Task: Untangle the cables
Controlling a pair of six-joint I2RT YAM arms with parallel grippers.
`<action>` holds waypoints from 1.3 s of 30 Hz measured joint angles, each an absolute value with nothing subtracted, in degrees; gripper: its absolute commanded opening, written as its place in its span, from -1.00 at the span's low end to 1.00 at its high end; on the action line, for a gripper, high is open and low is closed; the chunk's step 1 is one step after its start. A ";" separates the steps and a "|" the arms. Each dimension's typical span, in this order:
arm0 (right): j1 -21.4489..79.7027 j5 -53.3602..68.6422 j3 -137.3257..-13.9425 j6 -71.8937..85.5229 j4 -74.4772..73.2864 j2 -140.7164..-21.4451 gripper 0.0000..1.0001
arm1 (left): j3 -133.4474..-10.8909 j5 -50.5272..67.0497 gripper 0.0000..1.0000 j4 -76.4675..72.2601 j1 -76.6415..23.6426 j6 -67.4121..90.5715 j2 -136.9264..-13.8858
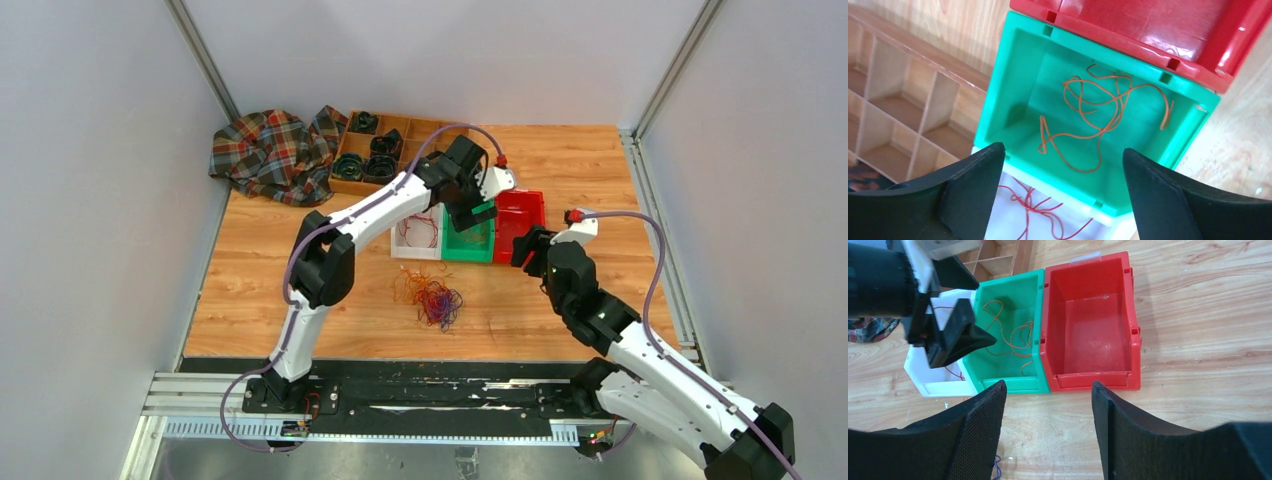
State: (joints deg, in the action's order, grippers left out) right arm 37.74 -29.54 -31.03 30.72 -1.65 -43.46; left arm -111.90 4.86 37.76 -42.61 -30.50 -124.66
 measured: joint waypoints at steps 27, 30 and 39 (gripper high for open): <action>37.74 -23.27 -31.31 30.92 -1.41 -44.64 0.20 | -77.49 18.46 0.63 53.67 -35.88 -40.53 -93.30; 37.74 -22.37 -31.31 31.03 -1.19 -44.69 0.19 | -75.11 18.44 0.57 49.58 -35.33 -40.51 -93.86; 37.74 -20.88 -31.31 31.11 -1.08 -45.60 0.13 | -69.60 18.35 0.29 39.68 -35.33 -37.60 -98.63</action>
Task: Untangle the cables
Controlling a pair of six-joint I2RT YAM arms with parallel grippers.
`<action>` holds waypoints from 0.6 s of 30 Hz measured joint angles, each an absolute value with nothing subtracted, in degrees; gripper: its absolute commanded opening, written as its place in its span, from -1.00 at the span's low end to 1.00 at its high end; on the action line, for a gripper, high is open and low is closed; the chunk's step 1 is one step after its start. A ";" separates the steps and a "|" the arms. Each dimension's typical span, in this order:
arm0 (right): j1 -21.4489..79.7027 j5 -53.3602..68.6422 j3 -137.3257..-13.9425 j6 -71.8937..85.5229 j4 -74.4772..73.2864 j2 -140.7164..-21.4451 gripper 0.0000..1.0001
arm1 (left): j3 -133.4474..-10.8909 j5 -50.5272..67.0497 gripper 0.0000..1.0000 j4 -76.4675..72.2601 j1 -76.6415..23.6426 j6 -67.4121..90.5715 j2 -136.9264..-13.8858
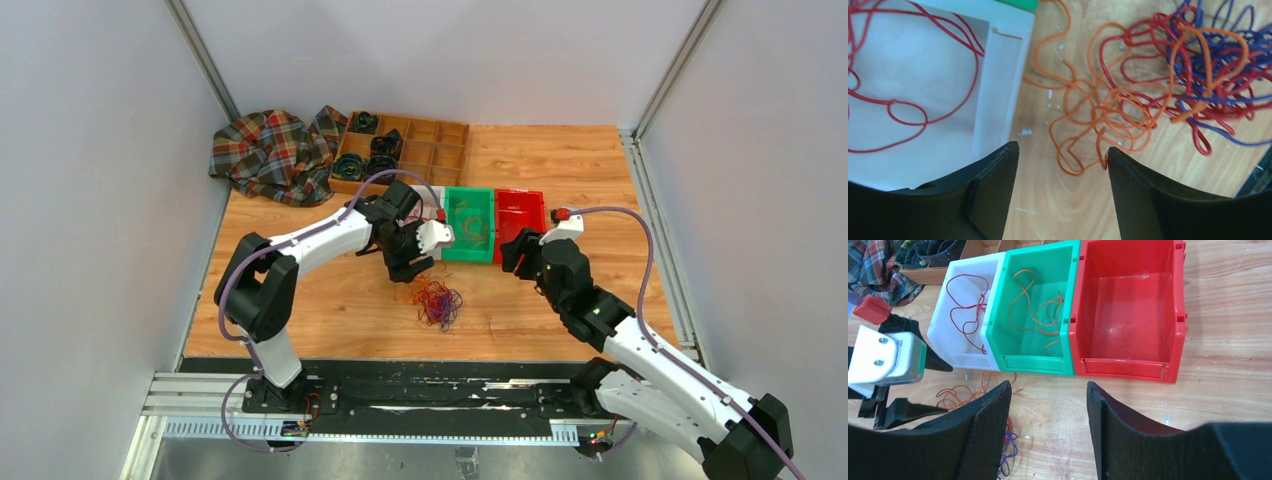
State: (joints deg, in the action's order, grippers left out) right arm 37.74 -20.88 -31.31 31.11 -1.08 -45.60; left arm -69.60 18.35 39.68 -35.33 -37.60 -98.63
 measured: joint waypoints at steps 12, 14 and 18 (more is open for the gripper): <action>37.74 -19.51 -31.31 31.31 -0.67 -45.98 0.03 | -69.52 16.93 -0.92 35.33 -35.33 -32.12 -96.60; 37.74 -19.42 -31.31 31.33 -0.62 -45.98 0.03 | -69.52 17.58 -0.96 36.69 -35.33 -32.12 -93.86; 37.74 -18.09 -31.31 31.53 -0.27 -45.98 0.07 | -70.54 19.25 -0.98 40.66 -35.33 -31.92 -87.64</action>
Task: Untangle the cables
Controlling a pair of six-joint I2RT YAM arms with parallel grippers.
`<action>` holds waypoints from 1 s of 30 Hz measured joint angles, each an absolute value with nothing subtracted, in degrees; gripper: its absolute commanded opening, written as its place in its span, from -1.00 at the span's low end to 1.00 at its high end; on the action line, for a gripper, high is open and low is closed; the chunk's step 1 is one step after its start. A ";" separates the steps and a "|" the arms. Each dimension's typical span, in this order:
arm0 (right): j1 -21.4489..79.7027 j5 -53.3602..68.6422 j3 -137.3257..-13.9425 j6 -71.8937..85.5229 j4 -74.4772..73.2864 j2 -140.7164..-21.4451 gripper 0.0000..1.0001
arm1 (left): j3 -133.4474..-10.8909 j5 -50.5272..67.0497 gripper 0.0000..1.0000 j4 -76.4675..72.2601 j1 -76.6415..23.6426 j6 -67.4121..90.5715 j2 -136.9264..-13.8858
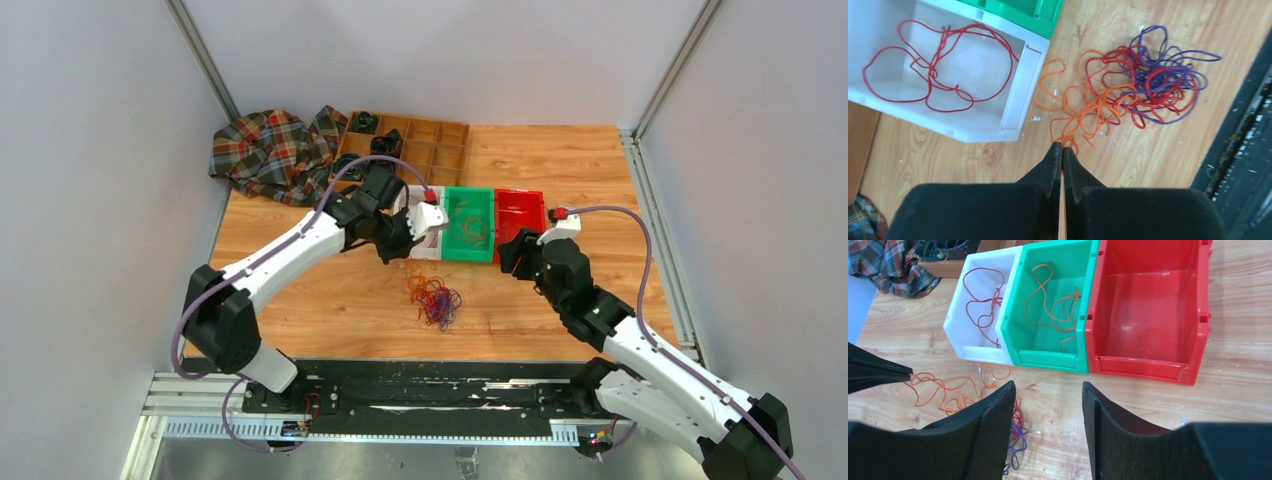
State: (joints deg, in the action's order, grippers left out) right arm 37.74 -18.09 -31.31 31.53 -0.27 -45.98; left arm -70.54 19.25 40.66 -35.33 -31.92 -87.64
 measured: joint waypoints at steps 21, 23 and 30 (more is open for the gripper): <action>57.71 -6.26 -44.25 20.95 15.77 -63.35 0.46 | -85.47 28.34 -0.99 54.30 -35.33 -20.86 -73.12; 58.63 -5.96 -45.15 20.27 17.30 -65.84 0.45 | -85.80 28.40 -0.99 55.33 -35.33 -20.75 -73.12; 59.29 -6.92 -46.35 19.70 18.85 -72.14 0.26 | -92.25 29.52 -0.99 58.28 -35.33 -20.29 -73.17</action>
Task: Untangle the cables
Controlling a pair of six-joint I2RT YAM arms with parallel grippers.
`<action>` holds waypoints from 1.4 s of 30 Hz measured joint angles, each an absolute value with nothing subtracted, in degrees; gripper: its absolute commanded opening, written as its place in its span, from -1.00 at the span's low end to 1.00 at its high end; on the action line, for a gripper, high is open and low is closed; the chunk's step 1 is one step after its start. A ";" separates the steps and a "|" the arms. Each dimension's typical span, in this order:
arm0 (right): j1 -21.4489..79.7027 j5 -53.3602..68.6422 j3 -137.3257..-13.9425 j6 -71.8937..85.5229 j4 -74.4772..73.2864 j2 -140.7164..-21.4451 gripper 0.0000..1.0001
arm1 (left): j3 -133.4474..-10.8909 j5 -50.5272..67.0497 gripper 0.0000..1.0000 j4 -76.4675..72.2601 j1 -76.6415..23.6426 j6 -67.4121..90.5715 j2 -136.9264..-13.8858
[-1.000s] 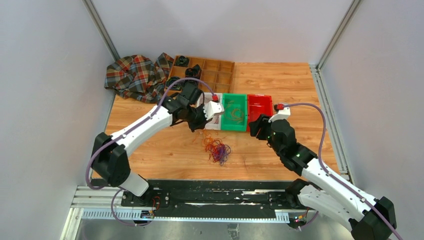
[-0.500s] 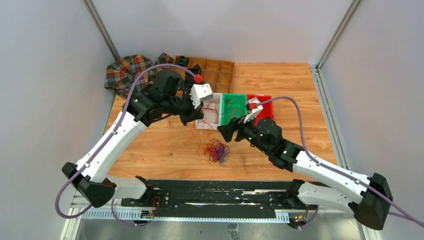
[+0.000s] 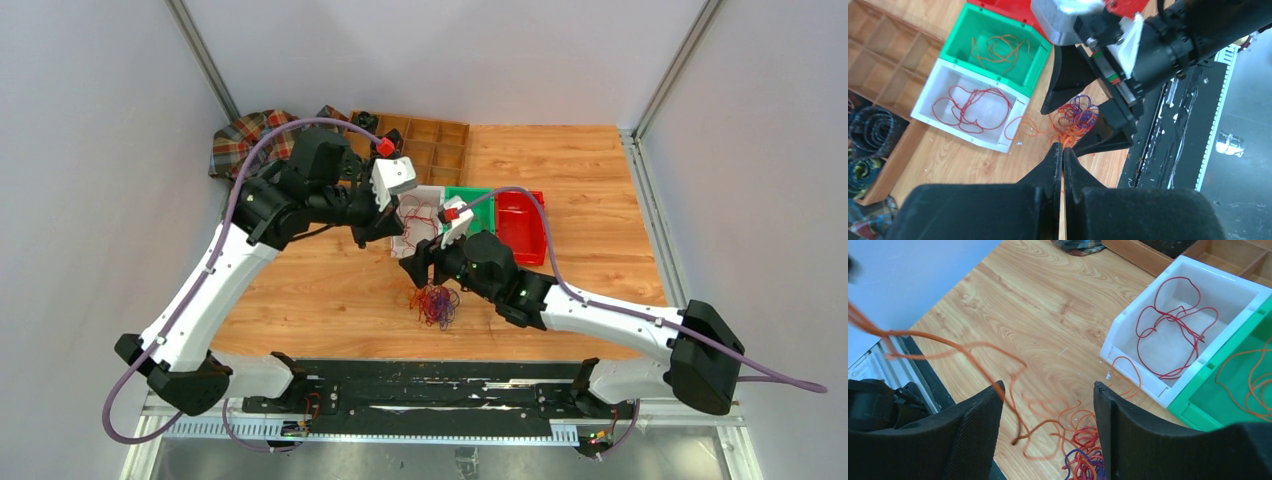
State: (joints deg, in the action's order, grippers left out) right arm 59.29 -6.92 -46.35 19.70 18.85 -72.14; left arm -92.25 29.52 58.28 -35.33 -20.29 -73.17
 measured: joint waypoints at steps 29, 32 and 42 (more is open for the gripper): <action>59.16 -15.86 -34.50 23.46 23.07 -69.34 0.39 | -129.75 26.41 -0.99 61.89 -35.33 -18.35 -78.04; 57.93 -17.12 -33.15 24.01 22.06 -62.81 0.56 | -130.34 26.22 -0.99 61.89 -35.38 -18.26 -79.92; 48.75 -18.33 -31.57 25.69 16.21 -43.81 0.64 | -129.58 25.21 -0.99 58.52 -39.20 -17.32 -83.90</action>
